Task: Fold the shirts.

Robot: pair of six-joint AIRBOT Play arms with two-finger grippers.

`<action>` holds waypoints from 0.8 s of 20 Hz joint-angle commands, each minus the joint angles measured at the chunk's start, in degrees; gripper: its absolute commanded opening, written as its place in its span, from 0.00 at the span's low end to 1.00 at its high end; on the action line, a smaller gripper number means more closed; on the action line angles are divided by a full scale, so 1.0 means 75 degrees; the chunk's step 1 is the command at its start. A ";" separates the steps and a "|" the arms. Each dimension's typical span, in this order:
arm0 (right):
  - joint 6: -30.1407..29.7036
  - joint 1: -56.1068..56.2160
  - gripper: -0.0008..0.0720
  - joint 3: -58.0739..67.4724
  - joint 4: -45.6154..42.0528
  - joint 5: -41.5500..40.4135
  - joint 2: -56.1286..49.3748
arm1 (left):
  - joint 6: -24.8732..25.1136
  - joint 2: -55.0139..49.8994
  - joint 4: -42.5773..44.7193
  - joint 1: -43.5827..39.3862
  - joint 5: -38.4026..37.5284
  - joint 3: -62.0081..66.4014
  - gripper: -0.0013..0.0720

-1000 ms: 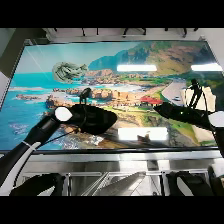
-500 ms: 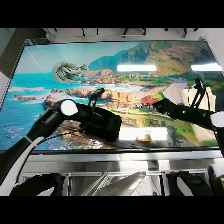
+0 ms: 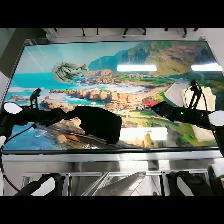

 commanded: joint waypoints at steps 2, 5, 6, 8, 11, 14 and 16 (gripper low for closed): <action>0.0189 0.0178 0.98 -0.0003 0.0184 0.0516 -0.0128 | 0.0976 -0.1716 -0.1370 0.2072 0.0318 0.0117 0.89; 0.0312 0.0280 0.98 -0.0003 0.0166 0.0755 -0.0125 | 0.1355 -0.2646 -0.1271 0.2209 -0.0105 0.0635 0.89; 0.0329 0.0280 0.98 -0.0003 0.0160 0.0752 -0.0125 | 0.1408 -0.2903 -0.1303 0.2151 -0.0189 0.0810 0.89; 0.0396 0.0280 0.98 -0.0003 0.0157 0.0752 -0.0125 | 0.1437 -0.3316 -0.1306 0.1920 -0.0233 0.1107 0.89; 0.0533 0.0280 0.98 -0.0003 0.0157 0.0752 -0.0125 | 0.1536 -0.3713 -0.1311 0.1338 -0.0119 0.1332 0.89; 0.0533 0.0280 0.98 -0.0003 0.0157 0.0752 -0.0125 | 0.1617 -0.3815 -0.1303 0.0632 0.0090 0.1320 0.89; 0.0533 0.0280 0.98 -0.0003 0.0157 0.0749 -0.0125 | 0.1614 -0.3812 -0.1309 0.0280 0.0239 0.1320 0.89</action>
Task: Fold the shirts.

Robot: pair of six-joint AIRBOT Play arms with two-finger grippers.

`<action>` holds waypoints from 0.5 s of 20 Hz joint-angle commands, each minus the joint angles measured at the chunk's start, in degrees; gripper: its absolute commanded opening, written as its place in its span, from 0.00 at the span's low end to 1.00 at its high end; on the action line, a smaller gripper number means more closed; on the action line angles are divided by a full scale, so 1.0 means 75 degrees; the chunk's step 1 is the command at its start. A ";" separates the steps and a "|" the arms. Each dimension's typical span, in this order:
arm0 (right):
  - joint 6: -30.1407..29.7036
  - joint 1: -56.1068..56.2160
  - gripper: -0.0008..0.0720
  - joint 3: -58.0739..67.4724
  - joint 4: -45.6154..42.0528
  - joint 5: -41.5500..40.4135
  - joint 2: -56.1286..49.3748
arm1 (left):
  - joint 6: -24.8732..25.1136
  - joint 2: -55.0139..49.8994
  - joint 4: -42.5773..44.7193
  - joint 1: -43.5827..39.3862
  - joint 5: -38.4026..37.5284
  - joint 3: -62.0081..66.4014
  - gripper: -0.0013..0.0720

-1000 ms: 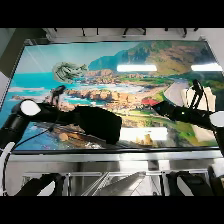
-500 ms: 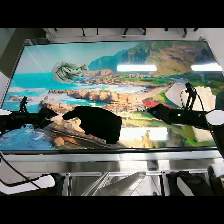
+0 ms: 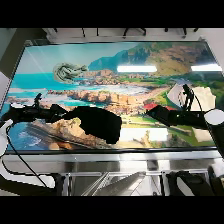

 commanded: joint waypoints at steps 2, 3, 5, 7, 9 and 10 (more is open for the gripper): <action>0.0032 0.0006 0.98 -0.0003 0.0003 0.0009 -0.0003 | 0.0061 -0.0128 0.0178 -0.0752 0.0443 0.0026 0.89; 0.0032 0.0006 0.98 -0.0003 0.0006 -0.0012 -0.0003 | 0.0061 -0.0128 0.0178 -0.0839 0.0513 0.0029 0.85; 0.0026 0.0009 0.98 -0.0003 0.0233 -0.0017 -0.0026 | 0.0076 -0.0122 0.0178 -0.0903 0.0530 0.0035 0.03; -0.0032 0.0236 0.97 0.0000 0.0580 -0.0038 -0.0108 | 0.0128 0.0067 0.0256 -0.0895 0.0516 0.0032 0.04; -0.0064 0.0968 0.97 0.0006 0.0606 -0.0405 -0.0259 | 0.0125 0.0484 0.0259 -0.0793 0.0493 0.0032 0.04; -0.0064 0.1399 0.97 0.0058 0.0638 -0.0793 -0.0370 | 0.0125 0.0758 0.0242 -0.0708 0.0466 0.0032 0.04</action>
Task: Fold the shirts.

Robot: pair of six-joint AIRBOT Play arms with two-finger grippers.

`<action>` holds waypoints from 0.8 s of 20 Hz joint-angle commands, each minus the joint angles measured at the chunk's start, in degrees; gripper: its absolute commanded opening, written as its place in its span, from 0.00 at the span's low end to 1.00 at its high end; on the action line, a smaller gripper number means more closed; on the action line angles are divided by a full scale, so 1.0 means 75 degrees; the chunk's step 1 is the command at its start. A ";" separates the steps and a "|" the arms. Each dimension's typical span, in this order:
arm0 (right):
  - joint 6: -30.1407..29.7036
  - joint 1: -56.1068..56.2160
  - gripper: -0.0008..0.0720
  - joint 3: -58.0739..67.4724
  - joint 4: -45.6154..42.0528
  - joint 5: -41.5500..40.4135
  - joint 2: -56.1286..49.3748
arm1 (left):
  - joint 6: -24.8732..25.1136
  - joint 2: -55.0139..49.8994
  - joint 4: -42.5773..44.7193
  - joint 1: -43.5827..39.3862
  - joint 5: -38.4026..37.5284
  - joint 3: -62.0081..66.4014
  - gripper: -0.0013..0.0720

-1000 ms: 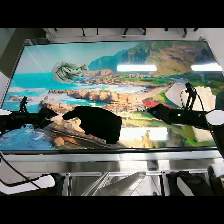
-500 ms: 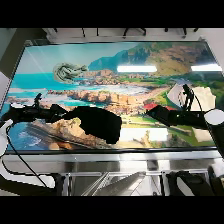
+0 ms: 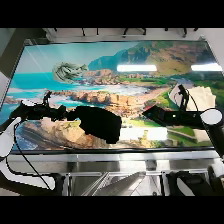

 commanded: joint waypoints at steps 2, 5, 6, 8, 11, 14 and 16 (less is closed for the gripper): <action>-0.0044 0.1568 0.97 0.0423 0.0187 -0.1413 -0.0583 | 0.0015 0.1052 -0.0254 0.0262 -0.0306 0.0026 0.04; -0.0070 0.2270 0.95 0.1757 -0.0236 -0.1789 -0.1766 | 0.0020 0.1906 -0.0248 0.0551 -0.0691 -0.0157 0.04; -0.0067 0.2422 0.95 0.2343 -0.0519 -0.1711 -0.2264 | 0.0017 0.2209 -0.0251 0.0644 -0.0682 -0.0385 0.04; -0.0009 0.2739 0.95 0.3739 -0.1204 -0.1180 -0.3389 | 0.0017 0.2812 -0.0254 0.0836 -0.0691 -0.1070 0.04; 0.0469 0.3474 0.95 0.5963 -0.3040 0.0341 -0.5173 | 0.0020 0.3646 -0.0259 0.1102 -0.0656 -0.2116 0.04; 0.0481 0.4310 0.95 0.7516 -0.3905 0.1320 -0.6650 | 0.0015 0.4325 -0.0289 0.1113 -0.0367 -0.2885 0.04; 0.0472 0.4762 0.95 0.8183 -0.3928 0.1425 -0.7461 | 0.0015 0.4607 -0.0283 0.1113 -0.0289 -0.3223 0.04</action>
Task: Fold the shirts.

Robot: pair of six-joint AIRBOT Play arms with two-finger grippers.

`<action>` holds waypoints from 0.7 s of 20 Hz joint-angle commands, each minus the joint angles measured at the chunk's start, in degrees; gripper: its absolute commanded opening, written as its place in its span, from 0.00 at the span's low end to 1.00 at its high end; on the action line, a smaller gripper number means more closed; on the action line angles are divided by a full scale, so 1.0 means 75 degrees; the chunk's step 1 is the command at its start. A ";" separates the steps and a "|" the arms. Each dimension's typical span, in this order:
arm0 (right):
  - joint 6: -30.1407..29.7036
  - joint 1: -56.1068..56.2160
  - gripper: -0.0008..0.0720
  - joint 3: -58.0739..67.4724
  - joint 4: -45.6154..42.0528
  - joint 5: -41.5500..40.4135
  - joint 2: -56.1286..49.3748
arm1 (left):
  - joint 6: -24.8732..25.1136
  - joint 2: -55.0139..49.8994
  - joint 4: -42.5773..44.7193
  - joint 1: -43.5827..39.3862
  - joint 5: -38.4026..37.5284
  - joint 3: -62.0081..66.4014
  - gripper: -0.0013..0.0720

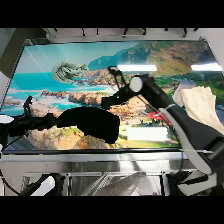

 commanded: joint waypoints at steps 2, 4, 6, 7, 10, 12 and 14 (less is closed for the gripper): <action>-0.0085 0.0979 0.95 0.1781 -0.0717 0.0641 -0.1839 | -0.0009 0.0667 -0.0026 0.0050 0.0114 -0.0790 0.04; -0.0233 0.1209 0.95 0.2256 -0.0734 0.0507 -0.2305 | -0.0009 0.0708 -0.0058 0.0050 -0.0052 -0.0822 0.04; -0.0224 0.1341 0.95 0.2538 -0.0743 0.0571 -0.2640 | -0.0009 0.0705 -0.0061 0.0050 -0.0085 -0.0819 0.04; -0.0227 0.1384 0.95 0.2535 -0.0740 0.0568 -0.2704 | -0.0009 0.0702 -0.0058 0.0050 -0.0082 -0.0819 0.04; -0.0227 0.1504 0.95 0.2535 -0.0691 0.0659 -0.2766 | -0.0009 0.0702 -0.0058 0.0050 -0.0032 -0.0819 0.04; -0.0224 0.1577 0.78 0.2535 -0.0691 0.0799 -0.2766 | -0.0009 0.0702 -0.0058 0.0050 0.0000 -0.0819 0.04; -0.0216 0.1577 0.60 0.2535 -0.0694 0.0758 -0.2812 | -0.0009 0.0702 -0.0058 0.0050 0.0009 -0.0819 0.04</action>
